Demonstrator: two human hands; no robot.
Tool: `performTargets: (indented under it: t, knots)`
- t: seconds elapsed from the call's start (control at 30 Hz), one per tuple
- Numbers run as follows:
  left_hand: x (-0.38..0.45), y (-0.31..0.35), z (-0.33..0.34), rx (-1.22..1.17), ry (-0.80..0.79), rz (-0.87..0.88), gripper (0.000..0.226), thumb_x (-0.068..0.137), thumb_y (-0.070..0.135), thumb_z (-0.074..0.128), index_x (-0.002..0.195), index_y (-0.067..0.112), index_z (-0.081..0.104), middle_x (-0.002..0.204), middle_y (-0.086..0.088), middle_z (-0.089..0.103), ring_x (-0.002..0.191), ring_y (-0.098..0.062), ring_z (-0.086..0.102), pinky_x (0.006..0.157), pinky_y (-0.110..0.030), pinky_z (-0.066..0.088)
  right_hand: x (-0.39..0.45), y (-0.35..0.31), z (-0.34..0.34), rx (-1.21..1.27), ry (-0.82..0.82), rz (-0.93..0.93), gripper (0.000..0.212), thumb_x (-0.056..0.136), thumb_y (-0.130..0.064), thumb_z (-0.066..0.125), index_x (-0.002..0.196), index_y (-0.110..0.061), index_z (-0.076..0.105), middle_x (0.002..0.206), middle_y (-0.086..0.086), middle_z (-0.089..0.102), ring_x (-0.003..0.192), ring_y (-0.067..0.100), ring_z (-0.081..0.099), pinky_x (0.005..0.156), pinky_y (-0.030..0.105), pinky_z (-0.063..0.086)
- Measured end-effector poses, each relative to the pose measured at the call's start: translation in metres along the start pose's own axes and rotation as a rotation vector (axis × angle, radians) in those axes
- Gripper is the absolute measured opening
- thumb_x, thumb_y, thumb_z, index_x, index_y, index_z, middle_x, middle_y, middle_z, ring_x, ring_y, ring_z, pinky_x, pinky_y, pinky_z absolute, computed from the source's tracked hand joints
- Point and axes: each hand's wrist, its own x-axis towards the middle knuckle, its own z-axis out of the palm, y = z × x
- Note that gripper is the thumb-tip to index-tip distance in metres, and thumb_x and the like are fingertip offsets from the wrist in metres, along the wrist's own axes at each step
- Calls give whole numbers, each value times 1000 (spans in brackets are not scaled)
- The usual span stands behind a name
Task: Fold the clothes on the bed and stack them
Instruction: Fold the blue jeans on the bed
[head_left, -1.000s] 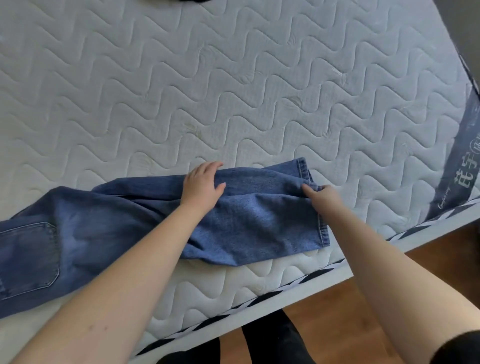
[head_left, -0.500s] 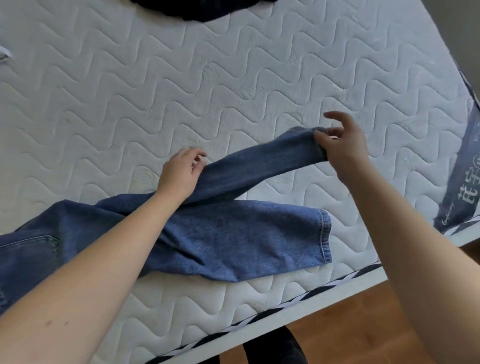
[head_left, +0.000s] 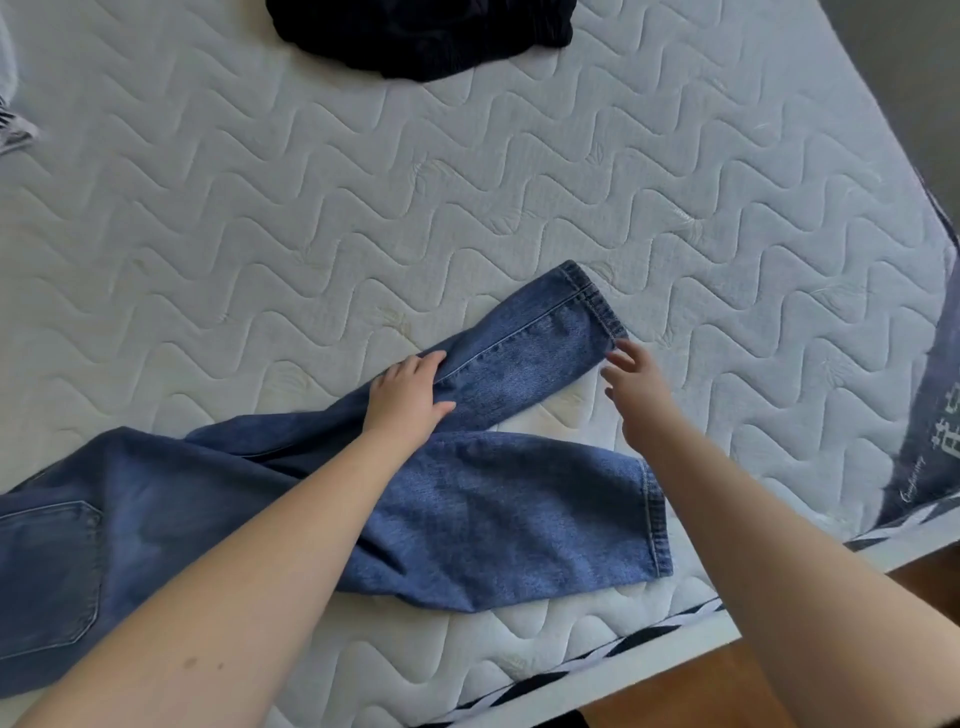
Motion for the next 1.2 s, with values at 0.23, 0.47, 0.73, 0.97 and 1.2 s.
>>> performTargets:
  t: [0.23, 0.47, 0.73, 0.97, 1.2]
  knots:
    - [9, 2, -25, -289, -44, 151, 18, 97, 11, 51, 113, 12, 59, 112, -9, 60, 104, -28, 55, 82, -29, 38, 21, 6, -5, -239, 29, -62, 80, 92, -3, 55, 154, -34, 17, 140, 16, 48, 99, 32, 61, 74, 34, 52]
    - [0, 2, -69, -516, -179, 98, 27, 85, 10, 56, 104, 28, 54, 104, 4, 71, 95, -16, 65, 87, -30, 47, 32, -14, -5, -936, -155, -326, 31, 89, -28, 68, 118, -17, 63, 112, 10, 64, 110, 34, 55, 96, 46, 43]
    - [11, 33, -75, -452, -230, 114, 15, 85, 42, 71, 93, 30, 72, 79, 13, 71, 73, 2, 64, 64, -18, 45, -22, -32, -68, -515, -134, -507, 5, 89, -26, 70, 85, -24, 68, 82, -7, 71, 76, 2, 61, 69, 21, 44]
    - [40, 57, -86, -470, -156, 279, 23, 93, 18, 62, 99, 40, 64, 90, 15, 69, 85, -2, 63, 76, -21, 43, -41, -26, -101, -572, -18, -558, 38, 92, -29, 65, 64, -11, 47, 51, -9, 35, 48, 6, 33, 48, 22, 25]
    - [67, 62, -58, -249, 123, 165, 34, 95, 27, 57, 129, 24, 54, 120, -6, 60, 110, -25, 56, 93, -40, 46, 2, -14, -77, -345, 89, -289, 29, 97, -16, 59, 125, -18, 55, 117, 4, 63, 102, 20, 62, 86, 32, 51]
